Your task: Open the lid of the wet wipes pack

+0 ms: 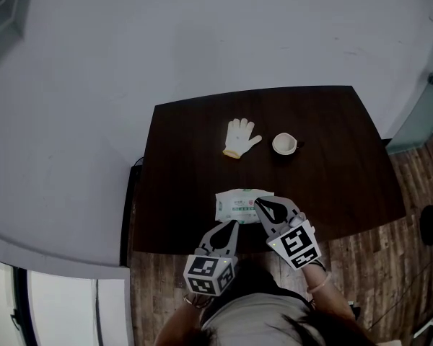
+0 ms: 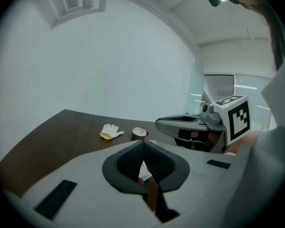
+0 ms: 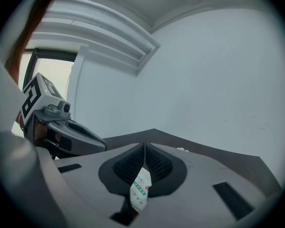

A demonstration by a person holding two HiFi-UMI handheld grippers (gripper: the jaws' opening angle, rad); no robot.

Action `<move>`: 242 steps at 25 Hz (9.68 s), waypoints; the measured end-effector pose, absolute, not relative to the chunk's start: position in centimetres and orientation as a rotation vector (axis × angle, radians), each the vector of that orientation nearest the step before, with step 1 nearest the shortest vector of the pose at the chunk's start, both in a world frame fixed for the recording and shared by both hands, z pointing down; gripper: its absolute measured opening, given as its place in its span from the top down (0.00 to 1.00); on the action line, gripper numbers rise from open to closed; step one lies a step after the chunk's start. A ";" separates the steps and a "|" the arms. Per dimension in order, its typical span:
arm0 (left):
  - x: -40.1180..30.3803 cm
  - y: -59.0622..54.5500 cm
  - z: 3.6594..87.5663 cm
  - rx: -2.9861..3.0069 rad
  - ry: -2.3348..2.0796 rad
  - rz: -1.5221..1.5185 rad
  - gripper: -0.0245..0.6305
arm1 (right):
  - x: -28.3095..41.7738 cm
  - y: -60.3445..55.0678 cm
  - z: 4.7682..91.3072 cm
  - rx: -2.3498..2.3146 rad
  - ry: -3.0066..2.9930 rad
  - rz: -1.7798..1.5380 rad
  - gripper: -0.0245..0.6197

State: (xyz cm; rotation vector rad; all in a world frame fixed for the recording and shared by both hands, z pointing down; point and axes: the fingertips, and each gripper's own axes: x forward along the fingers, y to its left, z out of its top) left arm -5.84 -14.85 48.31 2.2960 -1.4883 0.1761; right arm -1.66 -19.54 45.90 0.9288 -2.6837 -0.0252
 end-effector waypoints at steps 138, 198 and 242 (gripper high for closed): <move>-8.1 -21.1 66.4 2.073 -1.214 0.443 0.94 | -8.2 -32.0 60.0 0.698 -2.352 -0.150 0.89; -8.3 -20.9 66.2 2.026 -1.214 0.397 0.94 | -7.5 -34.3 62.3 0.789 -2.393 0.225 0.94; -9.9 -20.3 50.8 2.276 -1.536 0.256 0.94 | -1.5 -25.0 47.8 1.102 -2.602 0.080 0.95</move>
